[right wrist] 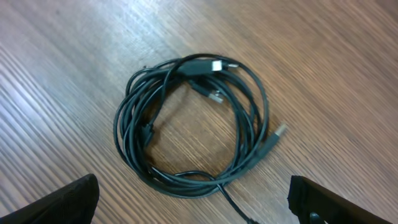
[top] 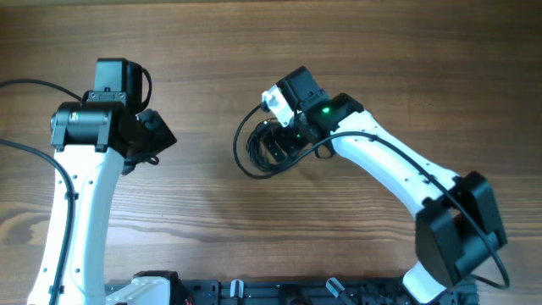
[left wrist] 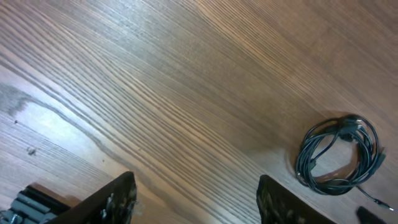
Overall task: Untangle cables
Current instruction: 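Raise both arms and move the right gripper down onto the cable coil, then grasp the black cable bundle with the right gripper and lift it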
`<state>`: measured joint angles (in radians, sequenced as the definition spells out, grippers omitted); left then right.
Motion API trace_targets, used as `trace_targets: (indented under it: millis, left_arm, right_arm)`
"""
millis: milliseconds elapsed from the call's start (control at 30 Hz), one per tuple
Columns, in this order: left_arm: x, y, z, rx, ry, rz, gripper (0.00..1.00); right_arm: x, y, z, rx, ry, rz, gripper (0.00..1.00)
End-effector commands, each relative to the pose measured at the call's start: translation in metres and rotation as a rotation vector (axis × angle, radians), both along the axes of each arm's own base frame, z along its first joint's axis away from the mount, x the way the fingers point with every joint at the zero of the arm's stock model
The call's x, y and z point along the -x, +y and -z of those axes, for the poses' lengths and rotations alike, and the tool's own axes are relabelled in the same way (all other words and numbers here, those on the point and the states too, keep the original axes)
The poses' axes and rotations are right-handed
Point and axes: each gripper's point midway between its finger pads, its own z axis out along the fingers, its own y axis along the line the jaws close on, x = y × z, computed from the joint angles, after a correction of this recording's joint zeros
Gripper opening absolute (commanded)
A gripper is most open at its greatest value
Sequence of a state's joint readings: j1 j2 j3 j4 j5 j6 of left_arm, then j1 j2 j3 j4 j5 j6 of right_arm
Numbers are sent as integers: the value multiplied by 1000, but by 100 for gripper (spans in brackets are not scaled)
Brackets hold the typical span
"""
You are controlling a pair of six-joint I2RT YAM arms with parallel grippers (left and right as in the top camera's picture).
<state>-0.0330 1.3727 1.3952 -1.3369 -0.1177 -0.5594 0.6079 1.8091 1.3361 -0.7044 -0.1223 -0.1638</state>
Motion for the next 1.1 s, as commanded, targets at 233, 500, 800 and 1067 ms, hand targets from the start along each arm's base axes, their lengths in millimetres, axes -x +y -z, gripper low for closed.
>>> trace_targets:
  millis: [233, 500, 800, 1067]
  left_arm:
    - [-3, 2, -4, -19, -15, 4, 72]
    - [1, 2, -3, -19, 0, 4, 74]
    - [5, 2, -2, -16, 19, 5, 74]
    - [6, 2, -2, -16, 22, 5, 75]
  right_arm:
    - [32, 24, 52, 73, 115, -156, 97]
    - [45, 28, 71, 90, 145, -171, 83]
    - [49, 25, 89, 112, 194, -131, 75]
    - [52, 22, 89, 111, 235, -35, 4]
